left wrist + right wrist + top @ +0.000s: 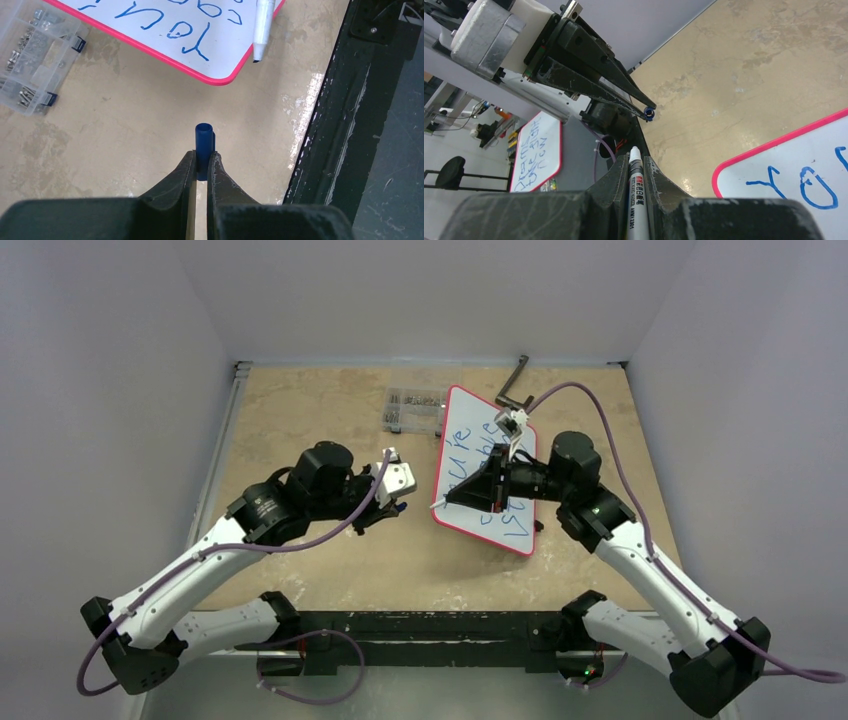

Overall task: Write a sentence on the whiteboard
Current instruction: Close the whiteboard marker.

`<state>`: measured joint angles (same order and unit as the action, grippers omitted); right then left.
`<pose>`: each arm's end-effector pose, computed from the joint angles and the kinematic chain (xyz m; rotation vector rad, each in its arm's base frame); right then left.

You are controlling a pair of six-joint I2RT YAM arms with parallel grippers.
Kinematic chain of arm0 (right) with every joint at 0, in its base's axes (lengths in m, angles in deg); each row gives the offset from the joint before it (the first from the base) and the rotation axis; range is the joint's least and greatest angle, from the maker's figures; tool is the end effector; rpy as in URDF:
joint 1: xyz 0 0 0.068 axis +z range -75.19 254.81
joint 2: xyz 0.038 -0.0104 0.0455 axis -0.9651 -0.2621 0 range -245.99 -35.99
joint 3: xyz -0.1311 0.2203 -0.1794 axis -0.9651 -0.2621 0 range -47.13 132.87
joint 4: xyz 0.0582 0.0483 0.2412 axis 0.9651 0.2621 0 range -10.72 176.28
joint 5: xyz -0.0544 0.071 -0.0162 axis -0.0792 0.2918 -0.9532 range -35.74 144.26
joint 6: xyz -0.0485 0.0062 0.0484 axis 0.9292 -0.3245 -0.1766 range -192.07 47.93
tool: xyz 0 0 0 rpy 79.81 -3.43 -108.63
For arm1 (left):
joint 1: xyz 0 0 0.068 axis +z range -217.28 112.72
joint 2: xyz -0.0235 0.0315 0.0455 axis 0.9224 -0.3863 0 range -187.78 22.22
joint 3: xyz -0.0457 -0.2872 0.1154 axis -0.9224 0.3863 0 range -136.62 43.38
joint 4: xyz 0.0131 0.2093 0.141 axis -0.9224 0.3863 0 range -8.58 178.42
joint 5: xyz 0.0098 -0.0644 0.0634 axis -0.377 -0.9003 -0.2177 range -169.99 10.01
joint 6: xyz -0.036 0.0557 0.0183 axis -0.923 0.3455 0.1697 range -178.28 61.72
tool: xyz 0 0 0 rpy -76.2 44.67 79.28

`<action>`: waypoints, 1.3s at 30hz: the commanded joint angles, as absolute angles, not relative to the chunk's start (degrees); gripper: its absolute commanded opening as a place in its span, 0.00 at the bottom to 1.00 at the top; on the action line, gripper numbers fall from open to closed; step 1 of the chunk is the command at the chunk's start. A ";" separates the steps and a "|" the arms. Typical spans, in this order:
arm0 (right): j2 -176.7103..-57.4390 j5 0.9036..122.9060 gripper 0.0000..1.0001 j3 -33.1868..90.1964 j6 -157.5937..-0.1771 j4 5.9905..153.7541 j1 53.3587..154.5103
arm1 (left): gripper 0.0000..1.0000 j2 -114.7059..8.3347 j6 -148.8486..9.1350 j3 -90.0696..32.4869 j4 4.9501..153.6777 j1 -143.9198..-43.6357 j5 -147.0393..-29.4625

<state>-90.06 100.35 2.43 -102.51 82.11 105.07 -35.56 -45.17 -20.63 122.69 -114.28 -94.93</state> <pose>0.1458 0.1316 0.3875 -0.6588 1.7690 1.4345 0.1186 -0.1484 0.3835 1.2435 1.8468 -0.6153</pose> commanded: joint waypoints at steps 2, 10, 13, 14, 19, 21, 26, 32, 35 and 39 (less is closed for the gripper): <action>-91.42 101.52 0.00 4.99 -105.36 75.93 106.57 | 0.00 -33.10 -39.68 -20.75 122.35 -114.52 -97.10; -93.82 98.69 0.00 4.59 -107.23 71.83 109.86 | 0.00 -33.27 -39.87 -19.29 120.86 -114.48 -97.60; -94.79 97.91 0.00 4.81 -107.23 71.35 110.68 | 0.00 -33.21 -40.05 -19.12 120.79 -114.49 -97.97; -95.18 97.57 0.00 4.89 -107.23 71.21 110.99 | 0.00 -33.08 -40.15 -19.07 120.64 -114.48 -98.07; -96.51 96.07 0.00 5.08 -107.21 70.68 112.08 | 0.00 -32.64 -40.42 -18.74 120.42 -114.48 -98.31; -96.84 95.56 0.00 5.08 -107.23 70.59 112.28 | 0.00 -32.50 -40.37 -18.53 120.42 -114.49 -98.29; -97.57 93.99 0.00 5.00 -107.74 70.09 112.51 | 0.00 -32.11 -40.63 -18.24 120.18 -114.48 -98.62; -98.55 93.37 0.00 4.86 -107.99 69.47 112.80 | 0.00 -32.01 -41.06 -18.18 120.00 -114.48 -98.95; -98.74 93.17 0.00 4.82 -107.99 69.43 113.11 | 0.00 -31.97 -41.21 -18.02 119.83 -114.48 -99.18; -99.01 92.83 0.00 4.73 -107.89 69.43 113.53 | 0.00 -31.76 -41.37 -17.93 119.78 -114.48 -99.14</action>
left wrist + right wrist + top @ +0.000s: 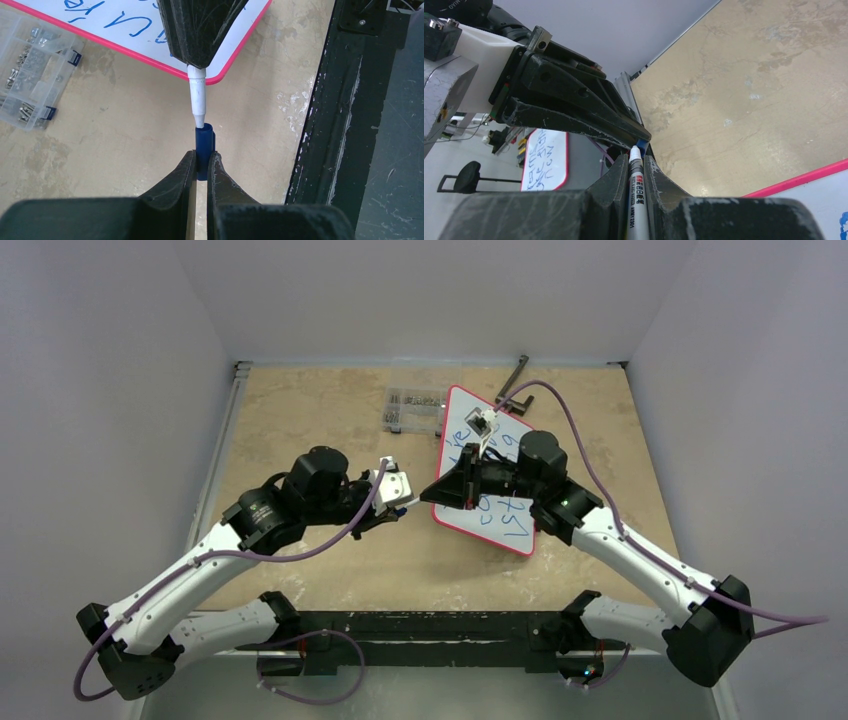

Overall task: Write a sentence on the whiteboard
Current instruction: Close the whiteboard marker.

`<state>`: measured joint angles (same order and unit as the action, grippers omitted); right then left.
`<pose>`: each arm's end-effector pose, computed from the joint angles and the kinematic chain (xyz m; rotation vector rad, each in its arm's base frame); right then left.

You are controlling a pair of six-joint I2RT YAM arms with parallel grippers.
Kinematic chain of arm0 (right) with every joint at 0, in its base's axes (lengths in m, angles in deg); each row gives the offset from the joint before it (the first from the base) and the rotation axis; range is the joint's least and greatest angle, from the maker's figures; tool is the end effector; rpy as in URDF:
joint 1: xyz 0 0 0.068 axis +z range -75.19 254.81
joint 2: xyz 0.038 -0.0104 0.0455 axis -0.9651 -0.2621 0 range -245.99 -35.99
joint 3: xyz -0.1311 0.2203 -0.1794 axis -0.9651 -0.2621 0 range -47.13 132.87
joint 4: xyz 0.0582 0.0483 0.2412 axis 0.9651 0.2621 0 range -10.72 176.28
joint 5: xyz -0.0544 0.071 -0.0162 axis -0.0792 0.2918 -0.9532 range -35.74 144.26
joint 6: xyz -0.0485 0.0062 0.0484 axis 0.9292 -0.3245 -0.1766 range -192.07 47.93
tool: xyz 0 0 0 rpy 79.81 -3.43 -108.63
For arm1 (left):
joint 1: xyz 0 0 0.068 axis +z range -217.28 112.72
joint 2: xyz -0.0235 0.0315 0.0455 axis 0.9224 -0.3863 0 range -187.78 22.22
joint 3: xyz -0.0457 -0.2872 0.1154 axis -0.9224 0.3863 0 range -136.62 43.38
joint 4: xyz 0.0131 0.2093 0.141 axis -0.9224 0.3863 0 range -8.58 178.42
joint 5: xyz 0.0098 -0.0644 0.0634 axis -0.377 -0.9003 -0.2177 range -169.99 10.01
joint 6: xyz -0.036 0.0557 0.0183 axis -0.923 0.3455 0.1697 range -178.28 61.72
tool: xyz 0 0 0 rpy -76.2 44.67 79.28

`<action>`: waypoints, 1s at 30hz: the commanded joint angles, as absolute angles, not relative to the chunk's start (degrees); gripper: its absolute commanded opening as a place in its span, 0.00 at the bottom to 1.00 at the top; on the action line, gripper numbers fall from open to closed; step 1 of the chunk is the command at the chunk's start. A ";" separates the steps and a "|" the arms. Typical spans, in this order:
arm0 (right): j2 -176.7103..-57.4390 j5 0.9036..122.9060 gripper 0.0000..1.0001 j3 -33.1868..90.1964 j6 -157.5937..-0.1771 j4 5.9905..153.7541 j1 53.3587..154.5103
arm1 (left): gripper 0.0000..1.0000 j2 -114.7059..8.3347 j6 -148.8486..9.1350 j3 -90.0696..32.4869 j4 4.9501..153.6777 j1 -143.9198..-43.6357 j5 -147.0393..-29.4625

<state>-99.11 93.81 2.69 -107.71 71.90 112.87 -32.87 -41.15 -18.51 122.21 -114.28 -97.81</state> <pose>0.1682 0.1768 0.3779 -0.6241 1.7945 1.4970 0.1084 -0.1414 0.3802 1.3194 1.7618 -0.6329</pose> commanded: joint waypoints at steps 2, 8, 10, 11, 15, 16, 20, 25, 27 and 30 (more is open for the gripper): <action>-99.08 92.71 0.00 4.64 -107.84 69.43 113.64 | 0.00 -31.53 -41.48 -17.80 119.42 -114.52 -99.02; -98.97 92.24 0.00 4.23 -107.76 69.52 113.96 | 0.00 -31.64 -41.79 -17.70 119.38 -114.48 -98.70; -98.92 92.14 0.00 4.07 -107.71 69.67 113.99 | 0.00 -31.68 -41.88 -17.70 119.42 -114.49 -98.77; -98.89 92.14 0.00 4.03 -107.67 69.65 114.00 | 0.00 -31.64 -41.89 -17.71 119.47 -114.48 -98.72; -98.62 91.75 0.00 3.71 -107.43 70.02 114.08 | 0.00 -31.48 -41.97 -17.71 119.38 -114.48 -98.70; -98.51 91.60 0.00 3.55 -107.33 70.14 114.07 | 0.00 -31.56 -41.96 -17.71 119.44 -114.52 -98.70; -97.80 90.71 0.00 3.13 -107.04 70.62 114.06 | 0.00 -31.41 -42.02 -17.62 119.56 -114.52 -98.44; -97.14 89.70 0.00 2.59 -106.57 70.86 114.04 | 0.00 -31.39 -42.27 -17.63 119.49 -114.48 -98.06; -97.12 89.64 0.00 2.55 -106.59 70.96 114.05 | 0.00 -31.33 -42.31 -17.62 119.51 -114.55 -98.00; -97.08 89.66 0.00 2.37 -106.61 71.18 114.05 | 0.00 -31.40 -42.59 -17.57 119.32 -114.47 -98.08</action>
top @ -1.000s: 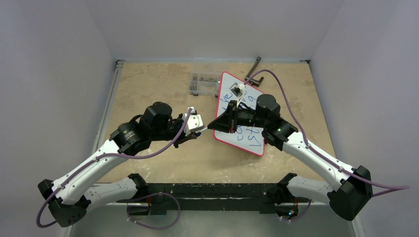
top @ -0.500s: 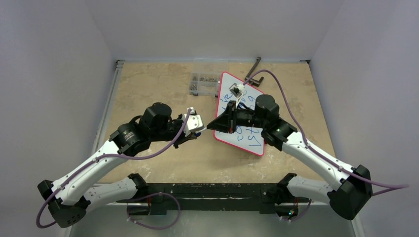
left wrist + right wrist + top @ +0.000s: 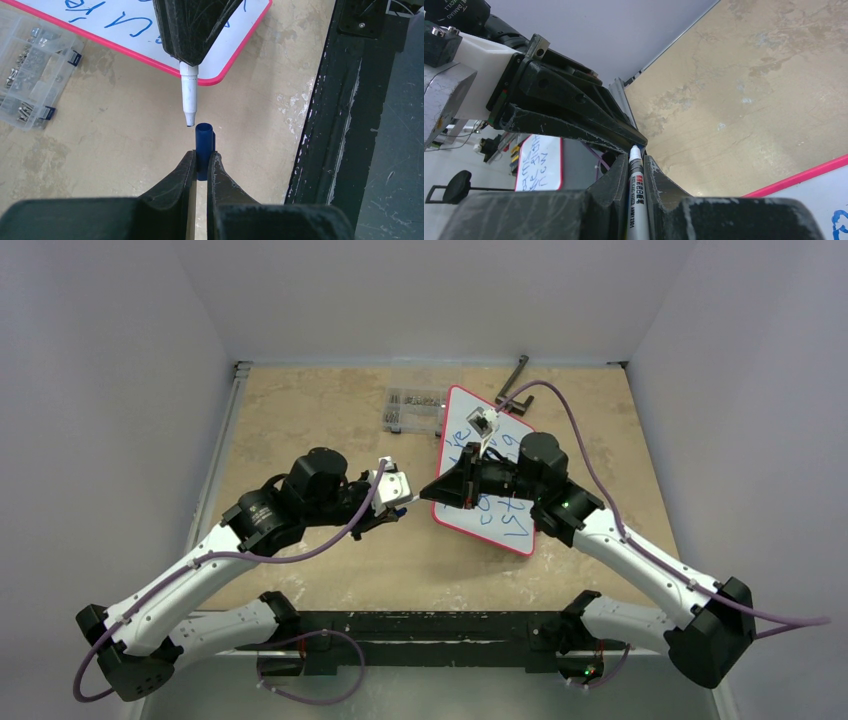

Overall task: Write a sentence on the whiteboard
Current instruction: Close the whiteboard marker.

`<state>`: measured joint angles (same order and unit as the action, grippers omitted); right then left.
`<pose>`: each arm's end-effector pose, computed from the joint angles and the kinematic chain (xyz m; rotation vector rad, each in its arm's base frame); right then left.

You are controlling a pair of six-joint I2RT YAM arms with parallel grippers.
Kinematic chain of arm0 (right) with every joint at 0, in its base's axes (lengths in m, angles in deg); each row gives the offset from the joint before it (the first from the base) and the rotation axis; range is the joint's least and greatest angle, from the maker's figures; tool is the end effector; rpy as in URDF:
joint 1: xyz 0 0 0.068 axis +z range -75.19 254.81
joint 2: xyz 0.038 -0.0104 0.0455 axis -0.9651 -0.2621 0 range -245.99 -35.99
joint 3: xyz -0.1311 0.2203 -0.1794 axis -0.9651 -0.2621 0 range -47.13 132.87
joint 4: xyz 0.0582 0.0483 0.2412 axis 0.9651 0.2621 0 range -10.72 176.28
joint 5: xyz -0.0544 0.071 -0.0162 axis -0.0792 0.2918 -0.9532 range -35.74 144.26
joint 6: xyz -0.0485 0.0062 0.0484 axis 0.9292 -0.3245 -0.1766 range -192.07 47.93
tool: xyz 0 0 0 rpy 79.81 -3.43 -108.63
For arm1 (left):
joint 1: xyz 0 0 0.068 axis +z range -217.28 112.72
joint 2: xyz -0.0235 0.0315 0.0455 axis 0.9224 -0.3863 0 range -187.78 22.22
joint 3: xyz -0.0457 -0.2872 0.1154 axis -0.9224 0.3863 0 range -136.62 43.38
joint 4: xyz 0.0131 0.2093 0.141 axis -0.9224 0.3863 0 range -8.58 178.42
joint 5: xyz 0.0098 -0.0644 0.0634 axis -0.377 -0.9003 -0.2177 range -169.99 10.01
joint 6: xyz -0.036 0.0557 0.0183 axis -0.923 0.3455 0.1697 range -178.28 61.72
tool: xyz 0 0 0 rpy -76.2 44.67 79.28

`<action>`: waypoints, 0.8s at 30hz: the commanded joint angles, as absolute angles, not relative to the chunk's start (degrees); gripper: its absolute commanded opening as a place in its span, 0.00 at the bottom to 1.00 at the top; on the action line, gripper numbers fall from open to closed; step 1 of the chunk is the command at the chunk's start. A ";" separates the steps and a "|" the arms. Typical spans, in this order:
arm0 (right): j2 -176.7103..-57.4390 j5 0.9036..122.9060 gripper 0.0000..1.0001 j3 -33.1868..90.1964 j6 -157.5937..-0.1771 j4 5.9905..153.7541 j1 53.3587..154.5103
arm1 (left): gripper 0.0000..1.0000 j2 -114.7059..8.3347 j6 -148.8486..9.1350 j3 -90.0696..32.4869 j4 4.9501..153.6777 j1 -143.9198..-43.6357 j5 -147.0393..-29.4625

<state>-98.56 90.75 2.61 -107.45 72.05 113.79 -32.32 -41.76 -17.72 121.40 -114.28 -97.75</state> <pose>0.1662 0.1772 0.3790 -0.5967 1.7889 1.4644 0.1075 -0.1404 0.3786 1.3061 1.7610 -0.6384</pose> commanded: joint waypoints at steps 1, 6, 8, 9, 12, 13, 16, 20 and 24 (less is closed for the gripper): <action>-97.01 89.72 0.00 2.23 -106.61 71.19 114.03 | 0.00 -31.44 -42.64 -17.54 119.20 -114.49 -98.14; -96.89 89.60 0.00 1.28 -106.86 71.03 114.08 | 0.00 -31.43 -42.94 -17.59 119.07 -114.48 -98.18; -96.97 89.61 0.00 0.92 -107.02 70.88 114.06 | 0.00 -31.37 -43.04 -17.54 118.99 -114.48 -98.18; -96.99 89.67 0.00 0.74 -107.11 70.78 114.06 | 0.00 -31.45 -43.09 -17.58 118.88 -114.48 -98.18; -96.99 89.83 0.00 0.60 -107.29 70.57 114.02 | 0.00 -31.54 -43.17 -17.62 118.94 -114.50 -98.11; -96.99 89.92 0.00 0.60 -107.28 70.57 114.06 | 0.00 -31.49 -43.22 -17.57 118.94 -114.52 -98.10; -97.16 90.22 0.00 0.61 -107.23 70.50 114.07 | 0.00 -31.71 -43.38 -17.62 118.81 -114.47 -98.14; -97.72 90.69 0.00 0.45 -107.62 69.81 114.38 | 0.00 -32.29 -43.59 -17.79 118.95 -114.50 -98.27; -97.99 90.73 0.00 0.38 -107.67 69.44 114.71 | 0.00 -32.45 -43.75 -17.88 118.96 -114.42 -98.02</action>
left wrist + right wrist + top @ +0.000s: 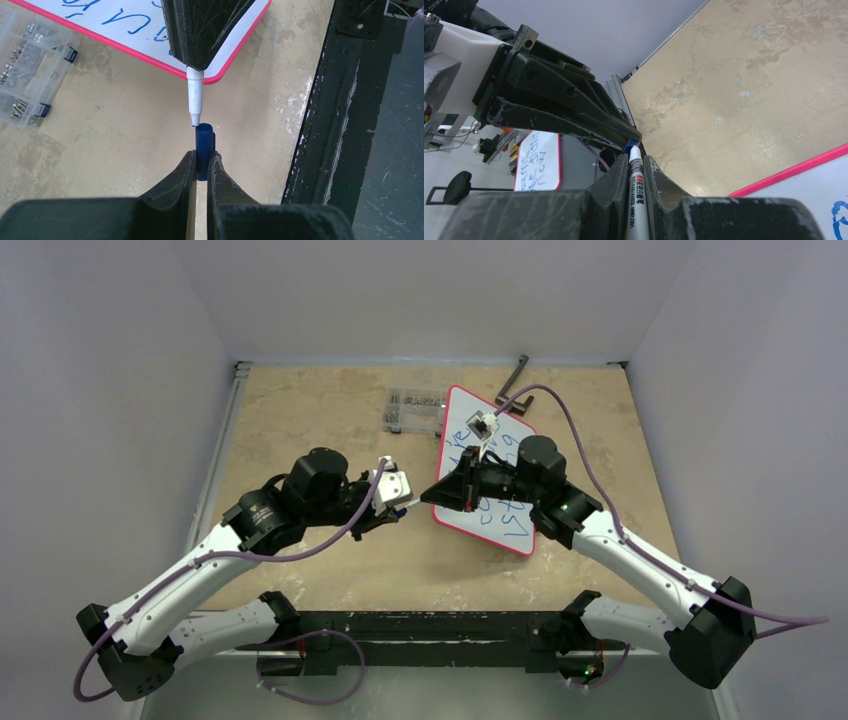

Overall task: Write a sentence on the whiteboard
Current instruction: Close the whiteboard marker.

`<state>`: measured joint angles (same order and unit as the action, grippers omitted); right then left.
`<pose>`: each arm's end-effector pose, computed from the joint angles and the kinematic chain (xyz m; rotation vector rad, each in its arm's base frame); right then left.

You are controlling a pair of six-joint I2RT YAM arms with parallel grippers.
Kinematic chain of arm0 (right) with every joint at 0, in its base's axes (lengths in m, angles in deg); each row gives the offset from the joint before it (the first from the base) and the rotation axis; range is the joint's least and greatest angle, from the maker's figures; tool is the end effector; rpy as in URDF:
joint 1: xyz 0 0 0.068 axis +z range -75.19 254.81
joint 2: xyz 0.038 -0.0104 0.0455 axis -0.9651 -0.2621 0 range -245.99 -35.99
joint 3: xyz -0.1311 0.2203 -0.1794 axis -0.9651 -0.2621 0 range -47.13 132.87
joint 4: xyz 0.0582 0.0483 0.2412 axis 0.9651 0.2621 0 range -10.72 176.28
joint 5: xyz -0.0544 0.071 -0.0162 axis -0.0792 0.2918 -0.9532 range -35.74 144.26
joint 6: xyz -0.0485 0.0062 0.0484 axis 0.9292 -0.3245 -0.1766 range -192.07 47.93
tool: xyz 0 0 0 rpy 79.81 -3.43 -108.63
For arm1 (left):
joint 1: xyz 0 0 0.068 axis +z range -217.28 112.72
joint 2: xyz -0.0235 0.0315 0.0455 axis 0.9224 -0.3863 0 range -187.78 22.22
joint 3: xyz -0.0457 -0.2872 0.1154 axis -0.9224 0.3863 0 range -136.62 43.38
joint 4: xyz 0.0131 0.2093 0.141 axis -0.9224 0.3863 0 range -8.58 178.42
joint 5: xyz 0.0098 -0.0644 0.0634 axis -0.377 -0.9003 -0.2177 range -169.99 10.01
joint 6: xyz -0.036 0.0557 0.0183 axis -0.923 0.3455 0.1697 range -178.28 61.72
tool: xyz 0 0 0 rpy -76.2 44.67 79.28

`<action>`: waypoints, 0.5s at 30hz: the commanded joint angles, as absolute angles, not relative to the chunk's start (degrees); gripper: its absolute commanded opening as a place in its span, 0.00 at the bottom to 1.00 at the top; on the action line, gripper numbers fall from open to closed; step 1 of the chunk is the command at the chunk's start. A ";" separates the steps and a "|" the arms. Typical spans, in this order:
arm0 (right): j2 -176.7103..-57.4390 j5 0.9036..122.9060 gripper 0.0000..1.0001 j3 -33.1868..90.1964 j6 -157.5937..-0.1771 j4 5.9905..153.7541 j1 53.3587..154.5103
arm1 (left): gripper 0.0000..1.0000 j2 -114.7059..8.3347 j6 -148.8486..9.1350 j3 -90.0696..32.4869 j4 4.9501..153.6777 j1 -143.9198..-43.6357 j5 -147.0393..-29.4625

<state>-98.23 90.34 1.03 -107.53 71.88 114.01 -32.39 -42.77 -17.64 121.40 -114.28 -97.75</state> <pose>0.1646 0.1766 0.3706 -0.5897 1.8111 1.4606 0.1078 -0.1406 0.3780 1.2929 1.7767 -0.6481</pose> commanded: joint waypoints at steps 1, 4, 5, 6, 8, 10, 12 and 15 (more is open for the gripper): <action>-97.96 90.68 0.00 0.43 -107.68 69.51 114.79 | 0.00 -32.43 -43.78 -17.90 119.01 -114.42 -97.99; -97.83 90.65 0.00 0.55 -107.43 69.92 114.88 | 0.00 -32.98 -44.14 -18.11 119.27 -114.43 -97.57; -97.72 90.46 0.00 0.59 -107.34 70.05 114.88 | 0.00 -33.25 -44.21 -18.22 119.46 -114.39 -97.57; -97.63 90.42 0.00 0.64 -107.27 70.17 114.89 | 0.00 -33.50 -44.21 -18.35 119.66 -114.39 -97.44; -97.50 90.21 0.00 0.76 -107.08 70.53 114.87 | 0.00 -33.68 -44.38 -18.48 119.79 -114.31 -97.38; -97.44 90.01 0.00 0.77 -106.99 70.78 114.89 | 0.00 -33.69 -44.42 -18.43 119.76 -114.30 -97.22; -97.14 89.50 0.00 0.82 -106.83 71.15 114.88 | 0.00 -33.68 -44.43 -18.41 119.87 -114.30 -96.90; -96.58 88.67 0.00 1.35 -106.33 72.16 114.89 | 0.00 -33.77 -44.29 -18.32 120.13 -114.30 -96.54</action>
<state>-98.21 89.70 0.84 -107.47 71.99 114.55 -33.98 -43.78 -17.64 121.54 -114.28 -97.27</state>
